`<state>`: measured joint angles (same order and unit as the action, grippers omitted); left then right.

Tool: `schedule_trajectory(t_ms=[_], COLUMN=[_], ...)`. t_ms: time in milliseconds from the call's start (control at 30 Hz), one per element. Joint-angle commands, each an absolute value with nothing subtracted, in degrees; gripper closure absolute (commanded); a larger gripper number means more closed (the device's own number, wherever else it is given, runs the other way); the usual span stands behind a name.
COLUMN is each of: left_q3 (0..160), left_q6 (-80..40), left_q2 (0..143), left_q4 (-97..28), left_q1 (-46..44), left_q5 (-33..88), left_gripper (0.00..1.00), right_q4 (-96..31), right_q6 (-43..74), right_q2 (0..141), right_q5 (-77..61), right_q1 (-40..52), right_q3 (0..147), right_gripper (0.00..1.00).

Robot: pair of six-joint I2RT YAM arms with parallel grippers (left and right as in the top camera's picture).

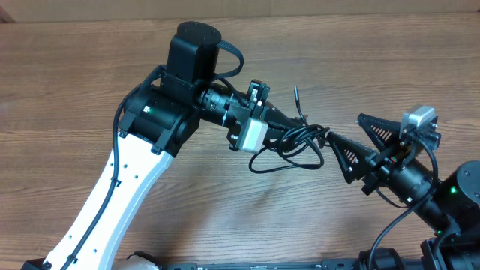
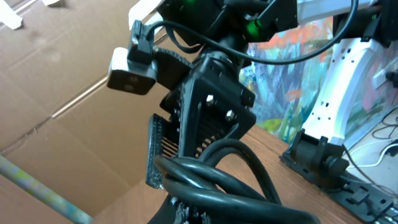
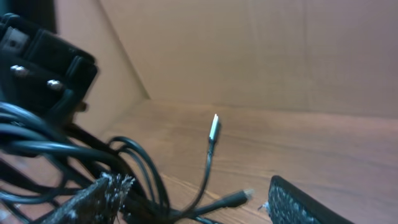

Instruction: Untangle cables

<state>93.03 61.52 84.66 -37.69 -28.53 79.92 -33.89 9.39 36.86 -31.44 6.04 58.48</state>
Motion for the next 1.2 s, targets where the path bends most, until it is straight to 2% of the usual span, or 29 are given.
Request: schedule_trajectory(t_ms=[0,200,367,500,600,933,1000,1033,1167], left_q3=[94.13,94.13,94.13,94.13,94.13,94.13,94.13,94.13,94.13], left_q6=[65.01,67.42,69.32,70.43,70.59,70.74,70.74,70.74,70.74], left_q2=[83.15,83.15,83.15,83.15,83.15,83.15,83.15,83.15,83.15], left_q4=[-37.43,-37.23,-36.95,-36.82,-36.82,-36.80,-36.80,-36.77,-36.80], left_q1=[-28.88,-28.97,-28.95,-29.04,-29.26,-30.92,-30.94,-30.92,-30.04], left_q5=[81.47,82.96,86.80,90.56,90.43,89.58,89.54,89.43,89.45], left_gripper=[0.96,0.96,0.96,0.96,0.96,0.95,0.96,0.96,0.96], right_q4=[-32.25,-30.06,-27.09,-27.11,-27.03,-23.90,-23.66,-23.86,-24.05], right_q6=[8.84,8.84,8.14,6.98,6.96,6.94,6.94,6.92,6.92], right_q2=[36.47,36.47,36.49,36.49,36.49,36.49,36.49,36.49,36.49], right_q5=[-35.88,-36.67,-43.55,-48.03,-51.35,-56.73,-56.71,-56.71,-56.69], right_q1=[5.87,5.87,5.87,5.87,5.87,5.87,5.87,5.87,5.87], right_q3=[58.22,58.22,58.22,58.22,58.22,58.22,58.22,58.19,58.19], right_gripper=[0.27,0.28,0.30,0.51,0.56,0.59,0.76,0.81,0.85])
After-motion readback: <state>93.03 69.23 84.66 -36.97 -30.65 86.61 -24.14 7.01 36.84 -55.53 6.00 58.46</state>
